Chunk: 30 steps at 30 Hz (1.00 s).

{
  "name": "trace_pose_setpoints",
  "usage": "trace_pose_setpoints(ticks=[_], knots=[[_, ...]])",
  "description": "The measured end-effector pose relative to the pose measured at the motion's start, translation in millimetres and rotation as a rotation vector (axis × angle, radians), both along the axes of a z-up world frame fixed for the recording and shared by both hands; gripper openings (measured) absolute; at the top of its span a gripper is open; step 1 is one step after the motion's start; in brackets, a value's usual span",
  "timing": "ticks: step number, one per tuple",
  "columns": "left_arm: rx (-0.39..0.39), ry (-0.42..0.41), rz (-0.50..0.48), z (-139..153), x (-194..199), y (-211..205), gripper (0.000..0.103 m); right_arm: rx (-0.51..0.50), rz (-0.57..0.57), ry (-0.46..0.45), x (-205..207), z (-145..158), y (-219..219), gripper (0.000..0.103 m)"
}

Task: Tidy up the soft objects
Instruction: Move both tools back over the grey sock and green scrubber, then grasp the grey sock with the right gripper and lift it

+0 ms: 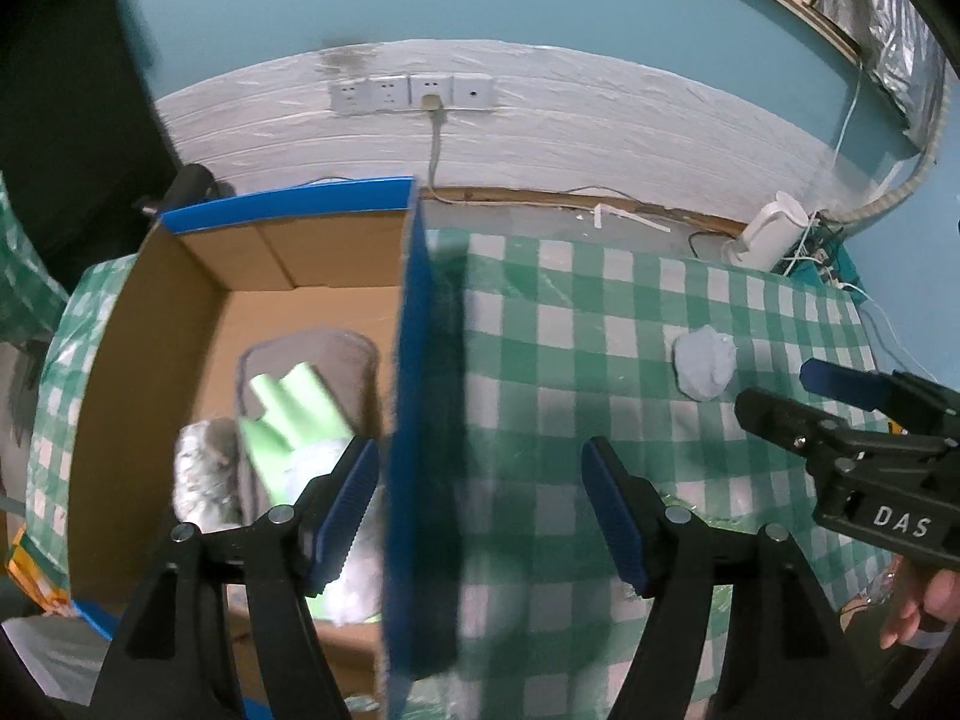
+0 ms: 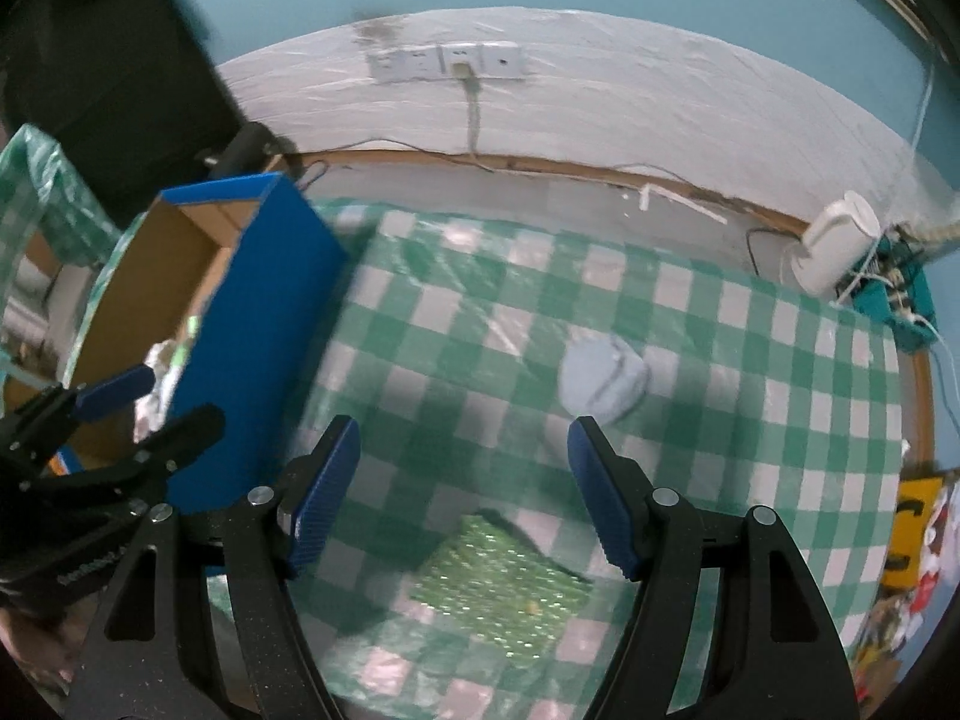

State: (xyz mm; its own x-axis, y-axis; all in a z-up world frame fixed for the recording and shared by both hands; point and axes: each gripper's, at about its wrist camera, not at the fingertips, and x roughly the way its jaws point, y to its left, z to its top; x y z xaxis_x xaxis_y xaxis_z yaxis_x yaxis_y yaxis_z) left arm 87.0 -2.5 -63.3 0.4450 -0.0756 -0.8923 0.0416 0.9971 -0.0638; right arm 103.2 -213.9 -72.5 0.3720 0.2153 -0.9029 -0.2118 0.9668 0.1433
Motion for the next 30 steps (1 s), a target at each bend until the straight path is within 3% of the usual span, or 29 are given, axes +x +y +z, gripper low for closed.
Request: trace_pose_setpoints(ticks=[15, 19, 30], knots=[[0.009, 0.069, -0.090, -34.8, 43.7, -63.4, 0.071, -0.010, -0.133, 0.110, 45.7, -59.5, -66.8, 0.072], [0.025, 0.086, -0.108, -45.4, 55.6, -73.3, 0.071, 0.031, -0.152, 0.137, 58.1, -75.9, -71.3, 0.072], [0.034, 0.138, -0.117, -71.0, 71.4, -77.9, 0.071, -0.013, -0.189, 0.169, 81.0, -110.7, -71.9, 0.072]])
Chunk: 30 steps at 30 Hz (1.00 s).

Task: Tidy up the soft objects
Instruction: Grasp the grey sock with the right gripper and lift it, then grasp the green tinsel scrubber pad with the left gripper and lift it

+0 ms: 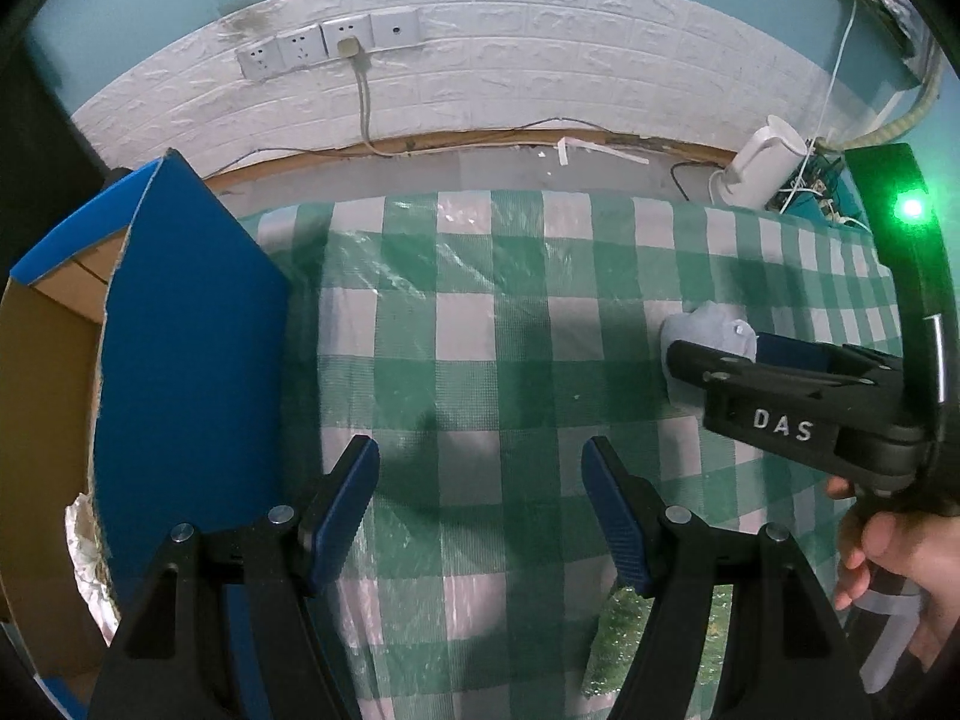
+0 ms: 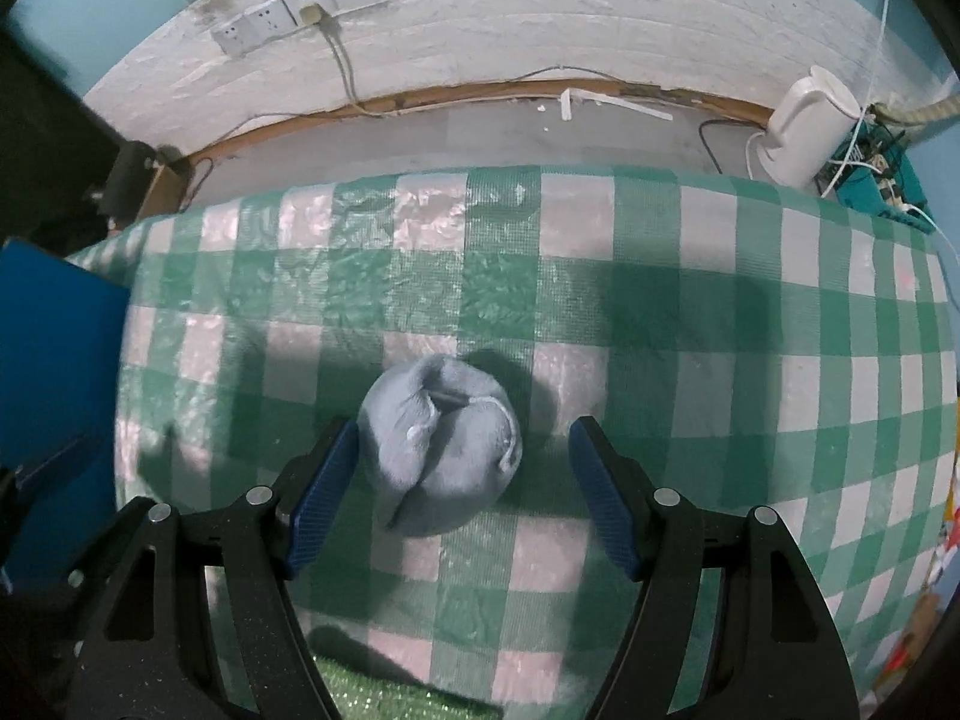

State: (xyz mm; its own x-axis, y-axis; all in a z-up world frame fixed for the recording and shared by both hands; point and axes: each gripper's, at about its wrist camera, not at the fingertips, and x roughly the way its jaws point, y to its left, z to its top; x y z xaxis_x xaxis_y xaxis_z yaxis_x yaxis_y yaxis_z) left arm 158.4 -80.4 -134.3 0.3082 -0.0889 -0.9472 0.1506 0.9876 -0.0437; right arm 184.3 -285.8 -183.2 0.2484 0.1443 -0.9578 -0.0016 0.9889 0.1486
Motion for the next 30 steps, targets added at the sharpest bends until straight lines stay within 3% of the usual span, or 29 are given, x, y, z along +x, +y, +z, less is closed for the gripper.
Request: trace_pose_setpoints(ticks=[5, 7, 8, 10, 19, 30], knots=[[0.007, 0.007, -0.002, -3.9, 0.8, 0.0, 0.071, -0.022, 0.040, 0.008, 1.3, -8.0, 9.2, 0.068], [0.004, 0.012, 0.002, -5.1, 0.6, 1.8, 0.071, -0.017, 0.065, 0.020, 0.2, -10.3, 13.8, 0.044], [0.003, 0.014, 0.002, -5.6, 1.2, 1.7, 0.071, -0.030, 0.074, 0.015, -1.4, -9.7, 16.3, 0.042], [0.005, 0.014, 0.001, -5.5, -0.2, 2.6, 0.072, -0.035, 0.095, 0.018, -4.4, -9.4, 18.8, 0.027], [0.013, 0.014, -0.016, -1.0, -14.1, 0.2, 0.072, -0.001, 0.090, 0.012, -26.2, 9.7, 10.6, 0.024], [-0.026, 0.040, -0.077, 2.9, -45.2, -17.6, 0.080, 0.020, 0.074, -0.010, -73.5, 35.8, -4.9, 0.024]])
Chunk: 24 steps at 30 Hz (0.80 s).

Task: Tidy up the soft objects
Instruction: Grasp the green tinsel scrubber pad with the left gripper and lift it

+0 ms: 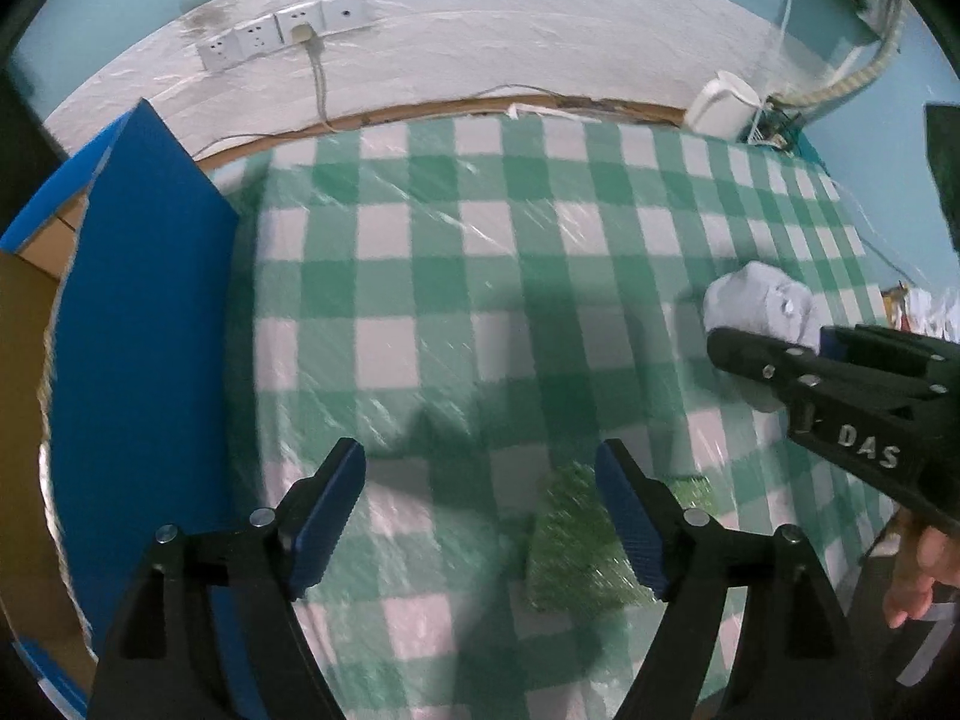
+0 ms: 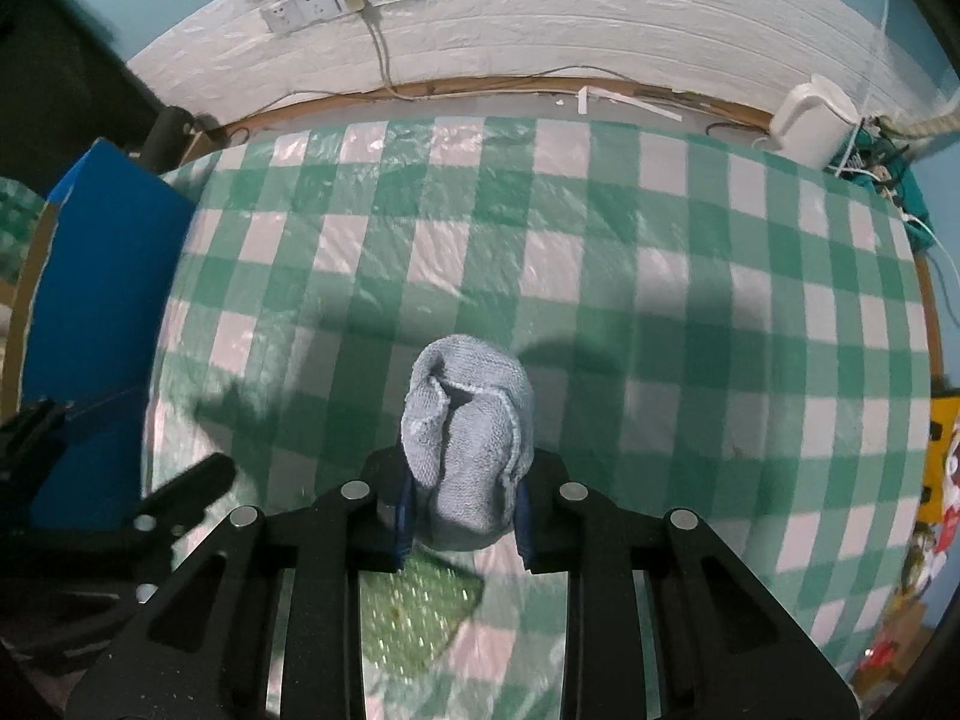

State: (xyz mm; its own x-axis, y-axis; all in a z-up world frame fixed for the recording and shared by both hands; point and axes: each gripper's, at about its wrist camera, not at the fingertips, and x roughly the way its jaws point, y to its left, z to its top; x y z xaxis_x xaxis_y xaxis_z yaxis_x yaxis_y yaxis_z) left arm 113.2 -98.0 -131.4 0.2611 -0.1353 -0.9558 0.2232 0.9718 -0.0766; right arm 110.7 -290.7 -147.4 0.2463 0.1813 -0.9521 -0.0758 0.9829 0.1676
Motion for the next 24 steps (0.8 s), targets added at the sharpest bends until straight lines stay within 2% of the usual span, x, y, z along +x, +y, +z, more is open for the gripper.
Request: trace_pose_setpoints(ticks=[7, 12, 18, 24], knots=[[0.013, 0.026, -0.053, -5.7, -23.6, -21.6, 0.081, 0.012, -0.005, -0.008, -28.1, 7.9, -11.2, 0.024], [0.040, 0.031, -0.087, -9.1, -37.8, -35.0, 0.089, 0.016, -0.016, -0.012, -47.7, 14.1, -17.9, 0.024], [0.014, 0.070, -0.060, -20.0, -51.1, -42.3, 0.089, 0.025, -0.016, -0.025, -66.3, 20.7, -24.3, 0.024], [0.031, 0.104, -0.068, -35.2, -56.6, -56.5, 0.089, 0.030, -0.036, -0.033, -75.0, 21.6, -35.1, 0.024]])
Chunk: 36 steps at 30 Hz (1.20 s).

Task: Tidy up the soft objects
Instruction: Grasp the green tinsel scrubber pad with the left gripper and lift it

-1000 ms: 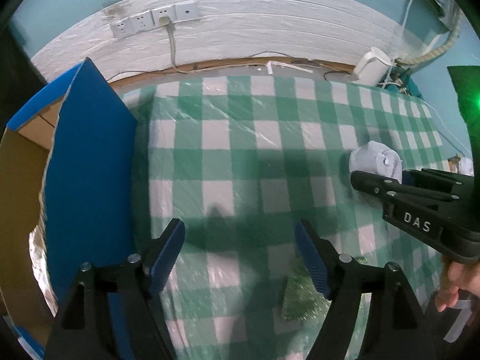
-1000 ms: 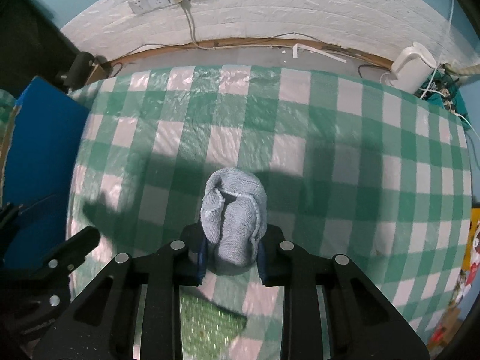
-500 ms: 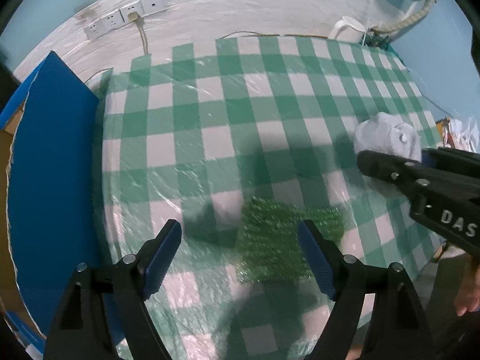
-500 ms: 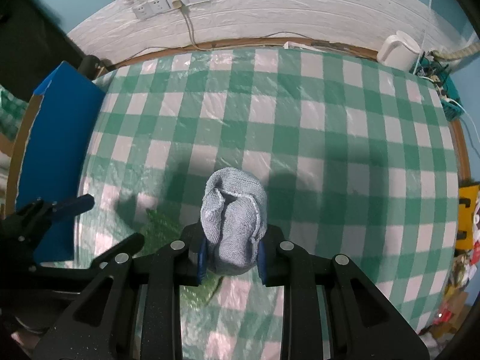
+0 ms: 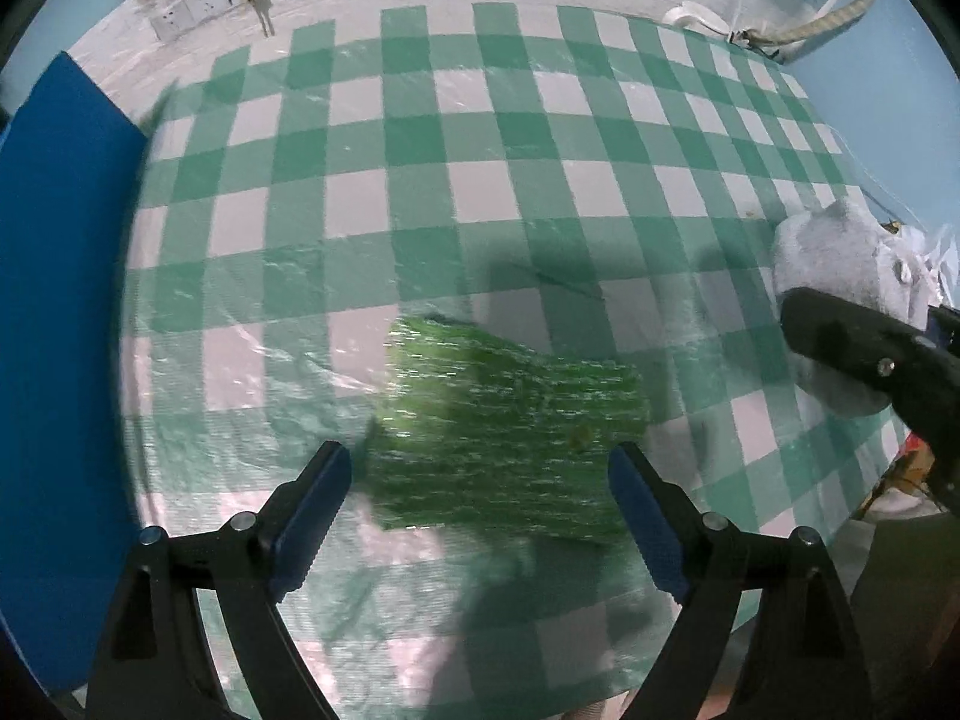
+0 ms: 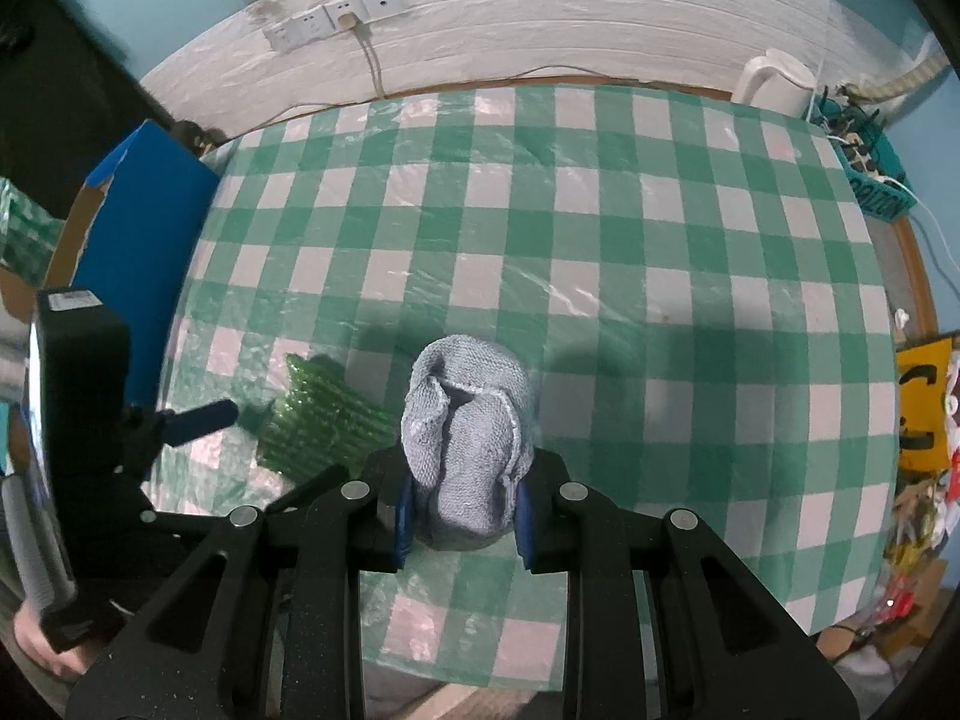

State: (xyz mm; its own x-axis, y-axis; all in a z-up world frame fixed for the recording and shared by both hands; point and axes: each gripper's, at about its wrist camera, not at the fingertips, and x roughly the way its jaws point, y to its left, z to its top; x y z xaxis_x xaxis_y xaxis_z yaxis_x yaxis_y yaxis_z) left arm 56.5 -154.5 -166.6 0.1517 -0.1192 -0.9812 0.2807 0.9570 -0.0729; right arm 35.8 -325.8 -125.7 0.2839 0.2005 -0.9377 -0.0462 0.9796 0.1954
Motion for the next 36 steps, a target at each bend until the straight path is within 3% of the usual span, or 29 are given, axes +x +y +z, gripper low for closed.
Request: trace_pose_setpoints(ticks=[4, 12, 17, 19, 22, 27, 32, 36], knots=[[-0.009, 0.011, -0.003, -4.4, -0.4, -9.5, 0.089, 0.004, 0.005, 0.006, -0.8, -5.4, 0.8, 0.024], [0.051, 0.027, -0.053, -23.9, -4.6, -34.2, 0.093, 0.022, -0.015, 0.008, 0.2, -10.4, -7.9, 0.024], [0.053, -0.005, -0.072, -26.3, -5.6, -39.5, 0.091, 0.030, -0.024, 0.006, -0.9, -8.9, -12.6, 0.024], [0.050, -0.018, -0.077, -27.6, -9.3, -42.2, 0.085, 0.033, -0.026, 0.006, -0.7, -8.7, -12.9, 0.024], [0.050, -0.040, -0.082, -25.3, -17.2, -41.1, 0.067, 0.036, -0.026, 0.005, -0.8, -8.3, -12.5, 0.024], [0.049, -0.059, -0.101, -17.9, -25.8, -47.7, 0.030, 0.039, -0.015, 0.003, -1.6, -6.0, -10.1, 0.024], [0.032, -0.067, -0.106, -8.0, -30.6, -43.7, 0.020, 0.045, 0.003, -0.010, -3.0, 0.5, -7.2, 0.024], [0.014, -0.091, -0.092, 6.5, -31.3, -37.9, 0.020, 0.046, 0.021, -0.032, -4.7, 10.4, -2.8, 0.024]])
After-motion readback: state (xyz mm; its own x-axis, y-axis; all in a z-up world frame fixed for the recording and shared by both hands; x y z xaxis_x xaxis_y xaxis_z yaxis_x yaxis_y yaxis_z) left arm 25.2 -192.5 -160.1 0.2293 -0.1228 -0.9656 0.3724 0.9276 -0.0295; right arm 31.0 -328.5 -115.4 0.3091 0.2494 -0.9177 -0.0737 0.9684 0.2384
